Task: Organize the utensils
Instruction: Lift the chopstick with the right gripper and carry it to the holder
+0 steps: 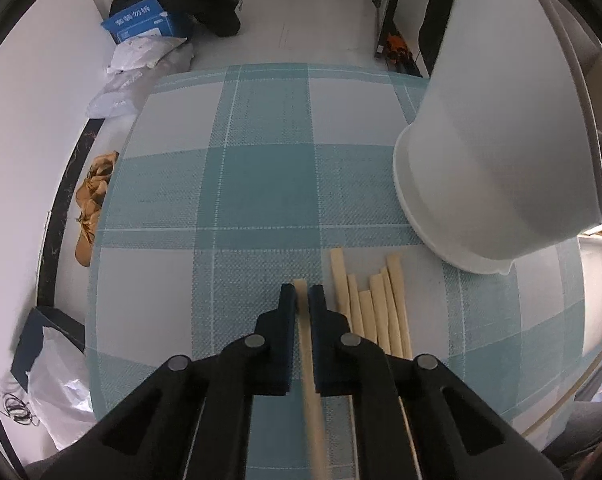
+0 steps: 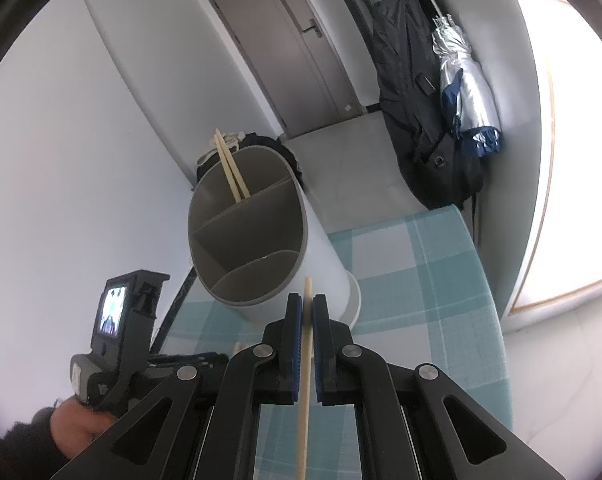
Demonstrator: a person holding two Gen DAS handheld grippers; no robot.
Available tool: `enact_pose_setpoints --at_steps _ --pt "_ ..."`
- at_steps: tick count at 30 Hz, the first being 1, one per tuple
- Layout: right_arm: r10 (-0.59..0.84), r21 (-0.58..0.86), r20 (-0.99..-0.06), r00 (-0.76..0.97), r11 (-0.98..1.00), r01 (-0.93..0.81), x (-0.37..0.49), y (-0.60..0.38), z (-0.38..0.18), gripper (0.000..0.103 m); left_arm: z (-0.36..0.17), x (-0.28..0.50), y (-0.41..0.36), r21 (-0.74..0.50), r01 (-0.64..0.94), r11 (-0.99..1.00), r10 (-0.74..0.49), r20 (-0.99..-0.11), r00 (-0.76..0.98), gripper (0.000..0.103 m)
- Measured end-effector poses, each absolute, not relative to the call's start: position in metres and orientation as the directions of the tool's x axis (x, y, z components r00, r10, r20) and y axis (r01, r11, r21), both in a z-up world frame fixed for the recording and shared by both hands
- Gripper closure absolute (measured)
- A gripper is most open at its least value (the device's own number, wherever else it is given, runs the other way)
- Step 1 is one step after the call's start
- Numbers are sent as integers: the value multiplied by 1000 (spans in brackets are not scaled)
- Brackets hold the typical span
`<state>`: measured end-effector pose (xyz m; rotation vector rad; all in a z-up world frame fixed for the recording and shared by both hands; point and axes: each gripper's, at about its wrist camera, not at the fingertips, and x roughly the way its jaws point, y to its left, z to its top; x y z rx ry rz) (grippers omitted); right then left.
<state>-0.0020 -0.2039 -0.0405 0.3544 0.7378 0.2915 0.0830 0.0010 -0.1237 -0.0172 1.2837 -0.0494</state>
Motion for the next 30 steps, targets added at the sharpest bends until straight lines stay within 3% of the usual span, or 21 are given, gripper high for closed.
enact_pose_setpoints --at_steps 7,15,21,30 --pt "375 371 -583 721 912 -174 -13 -194 -32 99 -106 78 6 -105 -11 994 -94 -929 357 101" --pt "380 331 -553 742 917 -223 -34 -179 -22 99 -46 30 7 -203 85 976 -214 -790 574 101" --pt "370 284 -508 778 925 -254 -52 -167 -11 99 -20 7 -4 -202 190 961 -277 -683 676 101" --pt "351 256 -482 803 933 -254 -68 -159 -2 99 -3 -8 -2 -180 262 948 -316 -628 711 101"
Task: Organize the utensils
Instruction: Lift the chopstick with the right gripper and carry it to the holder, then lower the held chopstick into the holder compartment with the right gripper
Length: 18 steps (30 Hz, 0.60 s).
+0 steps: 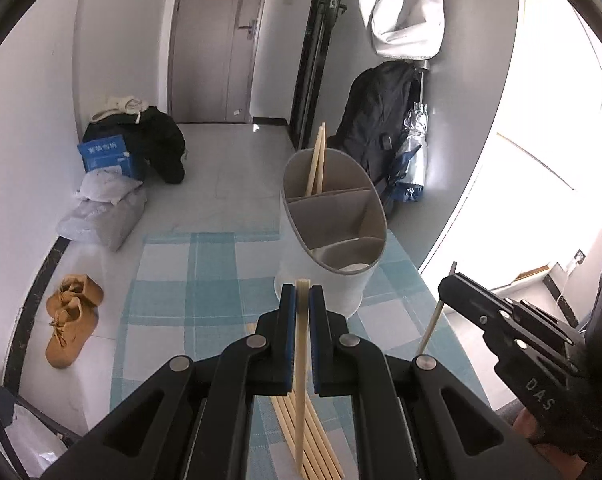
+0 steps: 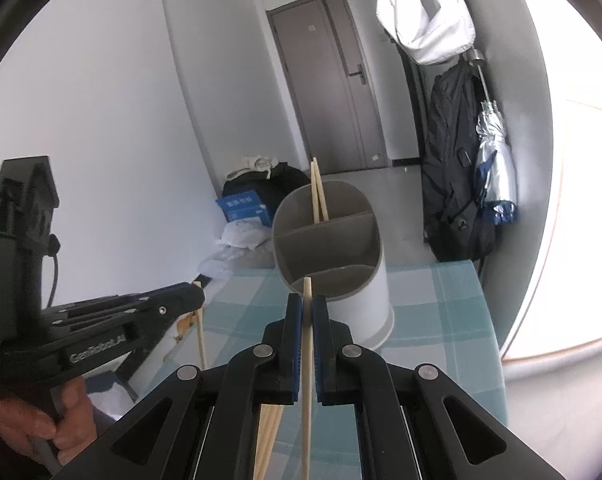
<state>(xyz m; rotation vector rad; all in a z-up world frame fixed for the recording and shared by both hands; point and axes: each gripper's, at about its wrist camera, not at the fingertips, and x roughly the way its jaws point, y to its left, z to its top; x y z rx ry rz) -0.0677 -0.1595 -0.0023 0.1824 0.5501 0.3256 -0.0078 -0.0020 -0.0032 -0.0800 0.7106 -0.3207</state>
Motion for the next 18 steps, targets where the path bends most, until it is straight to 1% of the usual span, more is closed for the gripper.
enact_pose_setpoints --at_steps 8,12,18 --pt "330 235 -473 817 941 -245 -76 -160 1 99 0 -13 -6 -176 269 947 -317 -653 688 101" --pt "271 133 -490 829 963 -236 -78 -150 4 99 5 -15 -7 -180 254 950 -308 -661 684 101" --pt "303 151 -478 825 953 -263 -81 -150 6 99 9 -15 -9 -193 249 949 -313 -669 674 101"
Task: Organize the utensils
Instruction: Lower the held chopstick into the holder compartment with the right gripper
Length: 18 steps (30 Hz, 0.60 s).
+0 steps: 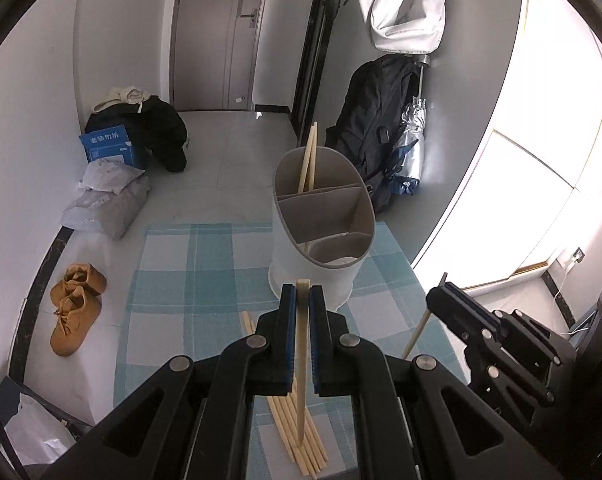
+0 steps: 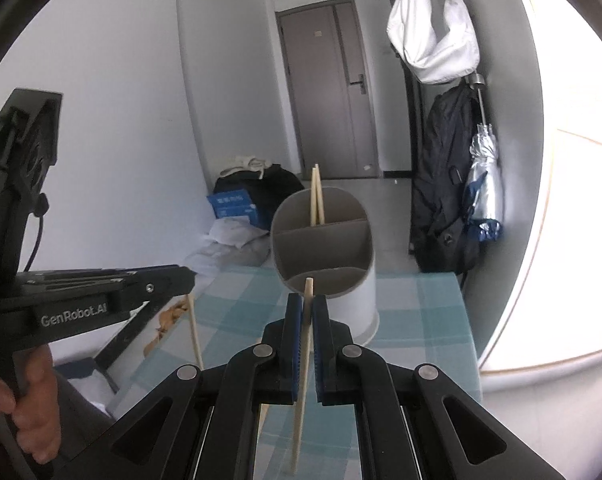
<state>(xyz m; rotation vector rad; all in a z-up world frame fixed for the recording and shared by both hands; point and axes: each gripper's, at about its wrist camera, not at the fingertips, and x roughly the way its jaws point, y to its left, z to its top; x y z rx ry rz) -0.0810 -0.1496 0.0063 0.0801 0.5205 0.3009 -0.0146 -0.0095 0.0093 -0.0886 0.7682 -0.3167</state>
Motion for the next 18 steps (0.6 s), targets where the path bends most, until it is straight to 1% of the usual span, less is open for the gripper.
enact_pose_setpoints --at_steps 7,11,18 --pt "329 198 -468 820 944 -266 -77 -156 12 99 17 -12 -13 -206 261 943 -330 -672 663 101" --pt "332 205 -463 822 942 -266 -72 -160 21 99 25 -6 -16 -214 268 939 -340 -678 651 101" --pt "334 199 -453 826 942 -272 -61 -165 38 99 46 5 -26 -229 299 926 -374 -663 648 101"
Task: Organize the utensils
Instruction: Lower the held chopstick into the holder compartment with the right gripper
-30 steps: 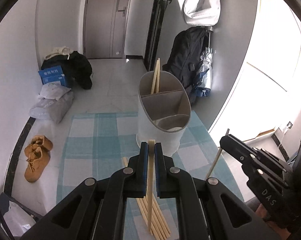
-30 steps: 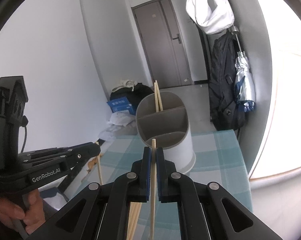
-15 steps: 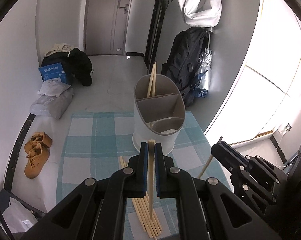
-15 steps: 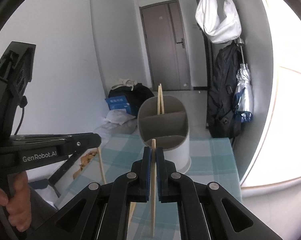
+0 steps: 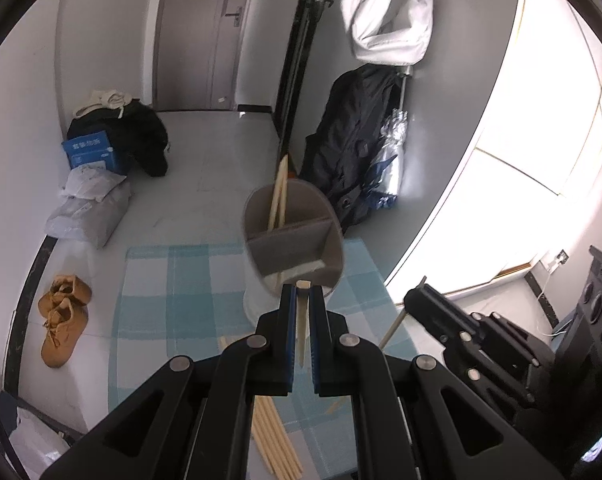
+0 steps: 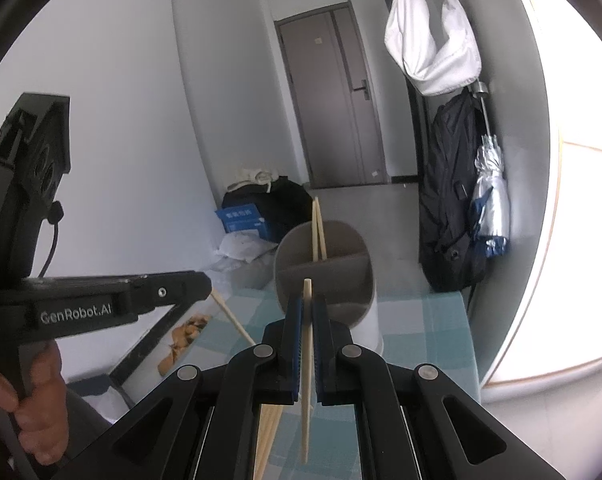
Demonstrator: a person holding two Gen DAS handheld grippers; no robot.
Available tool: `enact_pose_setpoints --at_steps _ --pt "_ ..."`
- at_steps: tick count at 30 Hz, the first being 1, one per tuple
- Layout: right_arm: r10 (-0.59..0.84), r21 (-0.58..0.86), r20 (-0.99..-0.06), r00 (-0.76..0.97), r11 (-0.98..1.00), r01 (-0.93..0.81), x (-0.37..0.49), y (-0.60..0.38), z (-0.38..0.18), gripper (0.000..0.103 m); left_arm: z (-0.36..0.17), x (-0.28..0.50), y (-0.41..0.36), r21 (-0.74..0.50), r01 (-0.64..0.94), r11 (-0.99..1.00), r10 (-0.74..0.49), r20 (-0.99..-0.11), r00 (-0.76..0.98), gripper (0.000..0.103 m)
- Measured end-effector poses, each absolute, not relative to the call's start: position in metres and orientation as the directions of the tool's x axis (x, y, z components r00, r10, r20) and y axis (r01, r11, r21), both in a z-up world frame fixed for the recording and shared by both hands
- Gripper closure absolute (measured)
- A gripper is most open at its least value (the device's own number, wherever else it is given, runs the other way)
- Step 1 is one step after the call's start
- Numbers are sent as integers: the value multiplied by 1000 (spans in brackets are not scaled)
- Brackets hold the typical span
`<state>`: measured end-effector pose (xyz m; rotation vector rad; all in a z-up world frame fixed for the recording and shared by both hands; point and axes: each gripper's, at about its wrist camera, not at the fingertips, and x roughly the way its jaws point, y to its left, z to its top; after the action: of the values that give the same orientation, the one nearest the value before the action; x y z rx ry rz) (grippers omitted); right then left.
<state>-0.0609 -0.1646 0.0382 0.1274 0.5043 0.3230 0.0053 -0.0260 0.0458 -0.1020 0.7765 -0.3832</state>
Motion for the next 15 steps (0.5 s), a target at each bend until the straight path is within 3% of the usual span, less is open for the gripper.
enact_pose_setpoints --at_steps 15 --pt "325 168 -355 876 945 -282 -10 -190 118 99 113 49 -22 -341 350 873 -488 -597 636 101"
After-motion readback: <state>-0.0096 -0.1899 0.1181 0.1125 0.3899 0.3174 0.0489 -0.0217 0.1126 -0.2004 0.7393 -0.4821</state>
